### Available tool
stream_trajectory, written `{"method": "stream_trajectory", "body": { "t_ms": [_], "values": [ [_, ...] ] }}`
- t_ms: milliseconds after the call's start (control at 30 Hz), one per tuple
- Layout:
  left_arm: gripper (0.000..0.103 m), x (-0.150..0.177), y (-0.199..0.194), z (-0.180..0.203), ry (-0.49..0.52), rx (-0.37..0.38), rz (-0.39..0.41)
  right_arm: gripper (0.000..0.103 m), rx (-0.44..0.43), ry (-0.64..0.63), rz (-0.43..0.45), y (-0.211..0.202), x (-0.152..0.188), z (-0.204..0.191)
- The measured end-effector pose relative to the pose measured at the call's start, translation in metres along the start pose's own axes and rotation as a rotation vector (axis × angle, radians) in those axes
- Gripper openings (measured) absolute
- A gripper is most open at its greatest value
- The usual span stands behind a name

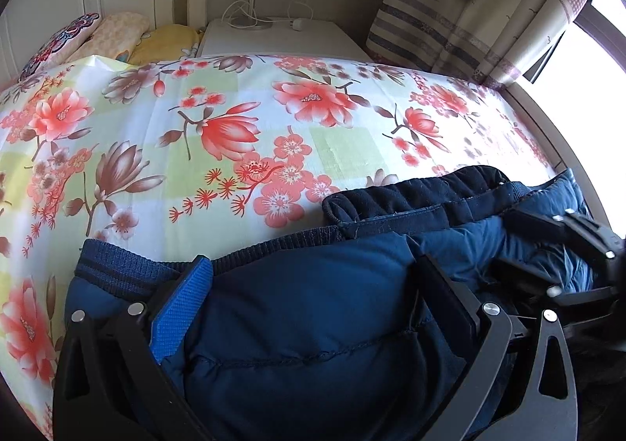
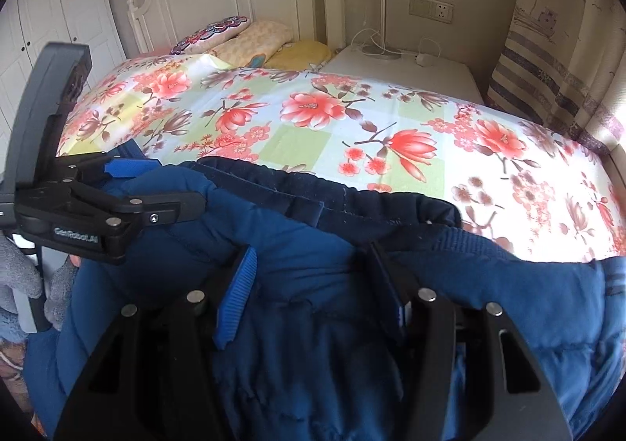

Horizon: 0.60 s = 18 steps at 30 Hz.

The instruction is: Fold large clothes

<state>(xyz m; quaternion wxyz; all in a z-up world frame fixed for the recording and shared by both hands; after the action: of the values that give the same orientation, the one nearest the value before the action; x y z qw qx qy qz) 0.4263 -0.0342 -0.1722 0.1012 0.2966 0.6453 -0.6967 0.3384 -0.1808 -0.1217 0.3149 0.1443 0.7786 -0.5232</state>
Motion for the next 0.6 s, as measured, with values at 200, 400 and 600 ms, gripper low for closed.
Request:
{"method": "stream_trajectory", "body": {
  "t_ms": [200,400,600],
  "values": [
    [0.099,0.0,-0.001,-0.001,-0.002,0.003,0.004,0.068,0.234,0.141,0.039,-0.068,0.023,0.085],
    [0.099,0.0,0.0,0.0,0.006,-0.007,-0.001,0.07,0.13,0.275,0.026,-0.052,0.048,0.117],
    [0.099,-0.023,-0.049,0.032,0.019,-0.076,0.01,0.07,0.107,0.289,0.038,-0.053,0.051,0.119]
  ]
}}
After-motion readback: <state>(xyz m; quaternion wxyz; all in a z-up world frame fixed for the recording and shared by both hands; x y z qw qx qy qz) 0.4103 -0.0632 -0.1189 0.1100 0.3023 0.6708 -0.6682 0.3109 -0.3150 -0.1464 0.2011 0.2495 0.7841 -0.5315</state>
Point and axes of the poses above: each gripper's, at about its wrist camera, not at the fingertips, and y roughly the way its jaws point, z to its right, x to its underside, the point moved 6 cm from there along y, roughly the way its jaws point, and after that the axes turned 15 degrees about -x, right-handed, at the moved point
